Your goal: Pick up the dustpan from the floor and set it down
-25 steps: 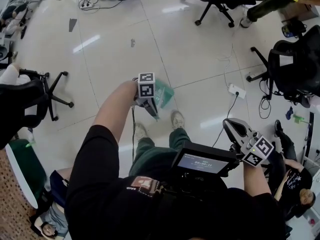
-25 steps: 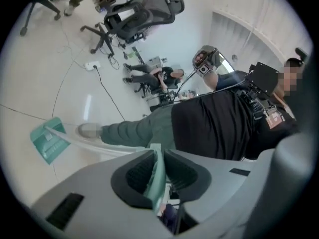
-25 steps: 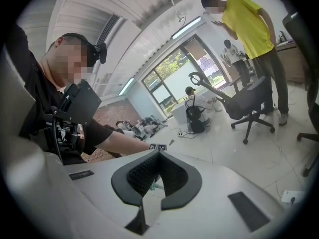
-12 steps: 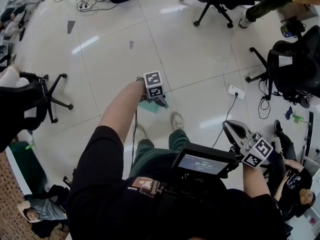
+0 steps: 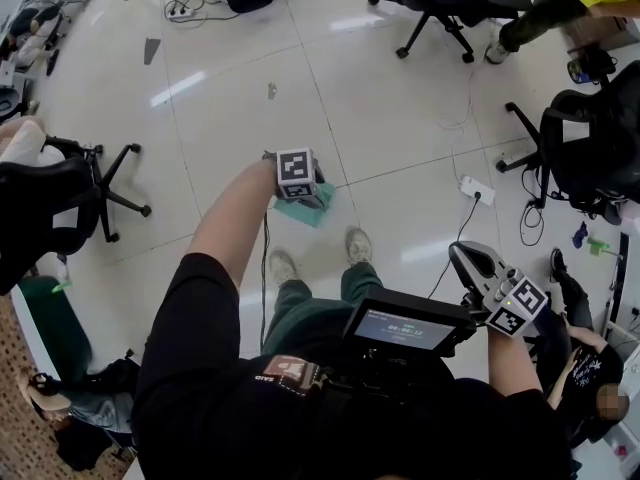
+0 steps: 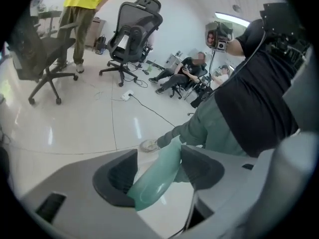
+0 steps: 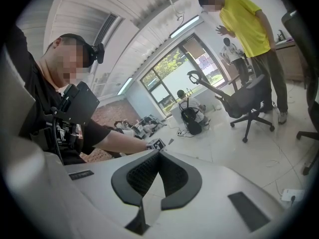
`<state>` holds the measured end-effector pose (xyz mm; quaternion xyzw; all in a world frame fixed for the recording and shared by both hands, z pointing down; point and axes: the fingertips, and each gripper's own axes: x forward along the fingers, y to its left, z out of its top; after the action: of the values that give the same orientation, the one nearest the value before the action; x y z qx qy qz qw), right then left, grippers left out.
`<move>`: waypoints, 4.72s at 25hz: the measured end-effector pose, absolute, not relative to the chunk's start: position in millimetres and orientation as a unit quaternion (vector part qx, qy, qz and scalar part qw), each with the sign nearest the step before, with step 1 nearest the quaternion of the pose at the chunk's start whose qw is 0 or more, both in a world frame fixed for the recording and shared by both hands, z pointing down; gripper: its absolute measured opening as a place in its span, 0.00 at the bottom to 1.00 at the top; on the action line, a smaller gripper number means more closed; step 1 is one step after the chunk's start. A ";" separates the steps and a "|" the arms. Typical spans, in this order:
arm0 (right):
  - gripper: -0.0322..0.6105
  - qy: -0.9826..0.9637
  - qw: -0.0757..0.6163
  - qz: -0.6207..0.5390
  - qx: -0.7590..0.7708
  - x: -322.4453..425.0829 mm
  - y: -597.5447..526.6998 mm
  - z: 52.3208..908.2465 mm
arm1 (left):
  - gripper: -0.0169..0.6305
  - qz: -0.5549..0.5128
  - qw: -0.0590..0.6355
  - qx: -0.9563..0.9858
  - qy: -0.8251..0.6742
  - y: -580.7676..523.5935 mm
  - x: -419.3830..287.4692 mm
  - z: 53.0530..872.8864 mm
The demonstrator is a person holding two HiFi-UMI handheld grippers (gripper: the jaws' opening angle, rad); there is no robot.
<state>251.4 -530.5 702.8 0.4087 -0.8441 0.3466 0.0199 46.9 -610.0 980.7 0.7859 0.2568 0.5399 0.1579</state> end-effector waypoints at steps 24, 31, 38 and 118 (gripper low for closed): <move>0.07 -0.845 0.044 0.348 0.403 235.2 -509.5 710.9 | 0.64 0.602 0.136 0.769 0.165 -666.8 -25.1 1001.7; 0.06 -0.849 0.047 0.347 0.397 224.0 -508.9 709.3 | 0.65 0.626 0.067 0.762 0.150 -672.6 -46.9 1005.6; 0.07 -0.857 0.039 0.332 0.392 203.2 -513.2 692.4 | 0.65 0.495 0.107 0.862 -0.011 -723.5 -57.3 941.3; 0.07 -0.954 -0.023 0.122 0.273 244.7 645.3 323.5 | 0.04 -0.162 0.200 0.880 -0.399 653.3 -78.9 361.0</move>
<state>244.7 645.3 323.5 0.2732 -0.9538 0.1224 -0.0230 -78.9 653.3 361.0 0.8800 -0.3992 -0.1618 0.2001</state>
